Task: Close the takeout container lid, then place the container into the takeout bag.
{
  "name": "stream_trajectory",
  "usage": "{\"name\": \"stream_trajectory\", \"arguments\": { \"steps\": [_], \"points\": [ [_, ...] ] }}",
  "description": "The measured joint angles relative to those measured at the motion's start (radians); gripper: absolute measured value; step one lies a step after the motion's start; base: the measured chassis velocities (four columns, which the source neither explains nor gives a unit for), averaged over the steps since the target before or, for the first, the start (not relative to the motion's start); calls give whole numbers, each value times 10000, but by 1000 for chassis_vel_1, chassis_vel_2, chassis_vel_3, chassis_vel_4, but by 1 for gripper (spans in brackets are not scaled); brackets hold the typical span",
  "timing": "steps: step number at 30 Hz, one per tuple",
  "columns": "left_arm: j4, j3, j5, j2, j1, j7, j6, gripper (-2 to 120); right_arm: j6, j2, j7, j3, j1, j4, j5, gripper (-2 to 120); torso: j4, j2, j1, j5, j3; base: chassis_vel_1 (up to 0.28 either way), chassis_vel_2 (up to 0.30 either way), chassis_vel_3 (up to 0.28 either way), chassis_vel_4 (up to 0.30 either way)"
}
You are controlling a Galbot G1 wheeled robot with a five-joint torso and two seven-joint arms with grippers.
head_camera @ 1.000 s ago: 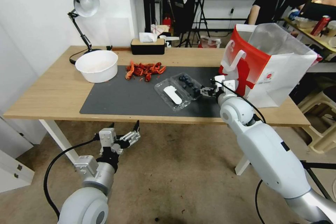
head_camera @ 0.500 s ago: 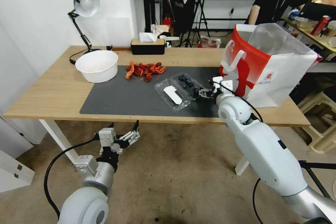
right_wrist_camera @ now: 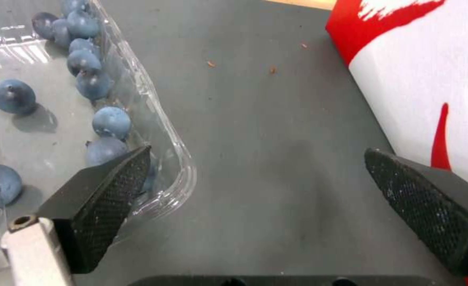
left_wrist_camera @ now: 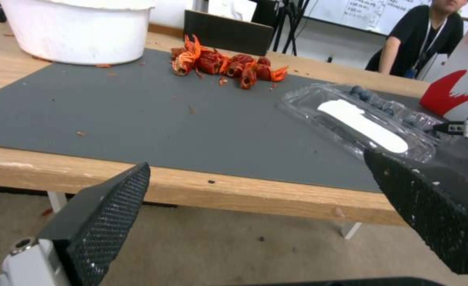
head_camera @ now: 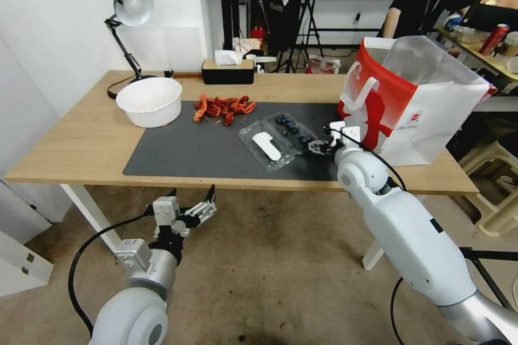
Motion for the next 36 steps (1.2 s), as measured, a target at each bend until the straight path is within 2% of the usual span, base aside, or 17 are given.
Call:
{"name": "stream_trajectory", "arguments": {
  "steps": [14, 36],
  "points": [
    [-100, -38, 27, -4, 113, -9, -163, 100, -6, -55, 802, 3, -151, 288, 390, 100, 0, 0, 0, 0, 0, 0, 0, 0, 0],
    [-150, -38, 69, -8, 154, -3, -240, 100, -8, -213, 1339, 187, -800, 1009, 721, 100, 0, 0, 0, 0, -1, 0, 0, 0, 0]
  ]
}}
